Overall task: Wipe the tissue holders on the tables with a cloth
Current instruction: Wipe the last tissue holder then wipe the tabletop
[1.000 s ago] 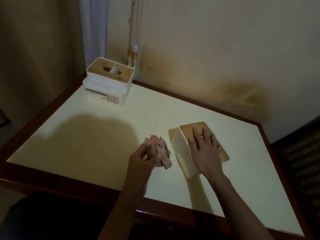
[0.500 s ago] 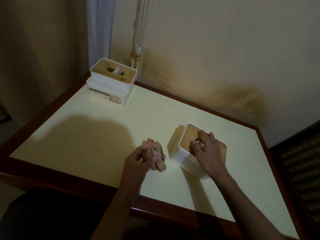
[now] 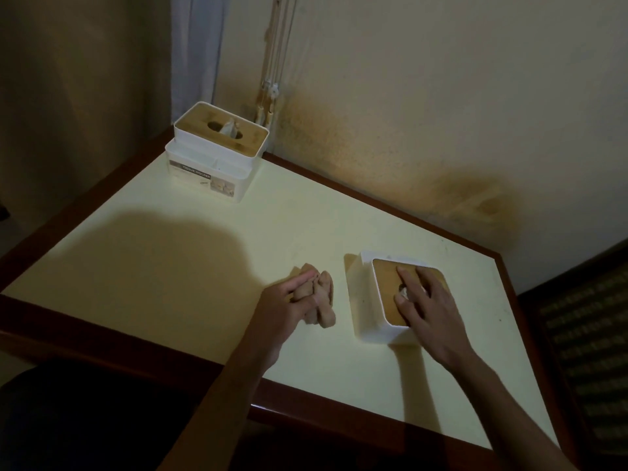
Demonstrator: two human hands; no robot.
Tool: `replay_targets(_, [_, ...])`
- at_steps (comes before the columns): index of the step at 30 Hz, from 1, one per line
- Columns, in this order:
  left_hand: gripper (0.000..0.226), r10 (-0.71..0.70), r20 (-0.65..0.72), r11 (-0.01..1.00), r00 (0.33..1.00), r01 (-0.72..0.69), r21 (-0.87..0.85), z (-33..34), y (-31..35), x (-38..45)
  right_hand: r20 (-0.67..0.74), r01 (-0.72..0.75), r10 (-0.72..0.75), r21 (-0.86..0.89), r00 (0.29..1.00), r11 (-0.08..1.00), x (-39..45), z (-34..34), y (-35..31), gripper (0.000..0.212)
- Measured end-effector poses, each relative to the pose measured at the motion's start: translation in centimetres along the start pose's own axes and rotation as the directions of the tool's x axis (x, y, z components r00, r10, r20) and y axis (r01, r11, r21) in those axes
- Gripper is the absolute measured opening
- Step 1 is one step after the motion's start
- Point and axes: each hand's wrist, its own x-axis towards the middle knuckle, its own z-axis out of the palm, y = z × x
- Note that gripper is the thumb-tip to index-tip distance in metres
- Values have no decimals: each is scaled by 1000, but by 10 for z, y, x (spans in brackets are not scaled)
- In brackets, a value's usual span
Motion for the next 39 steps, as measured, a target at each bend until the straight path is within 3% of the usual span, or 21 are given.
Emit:
replay_targets(6, [50, -8, 42, 999, 999, 6, 40, 32, -6, 6, 25, 88, -88, 3, 996, 996, -6, -5, 20, 60])
replay_targets(13, [46, 262, -141, 910, 955, -195, 366, 81, -14, 28, 6, 105, -105, -59, 995, 993, -4, -2, 22, 58])
replay_targets(19, [36, 298, -145, 923, 944, -246, 297, 115, -21, 0, -6, 125, -126, -64, 992, 990, -3, 2, 27, 56])
replay_targets(26, [40, 275, -105, 930, 956, -237, 280, 127, -39, -51, -33, 137, -139, -50, 990, 989, 0, 4, 31, 58])
replay_targets(30, [35, 307, -109, 856, 945, -224, 466, 121, -34, -8, -29, 144, -145, -37, 989, 989, -2, 5, 29, 56])
replay_targets(35, [19, 208, -100, 751, 973, -93, 654, 105, -21, 61, -20, 123, -123, -37, 992, 992, -2, 3, 27, 57])
replay_targets(39, [22, 237, -63, 660, 970, -113, 743, 107, -24, 50, -20, 111, -112, -40, 993, 993, -3, 1, 28, 56])
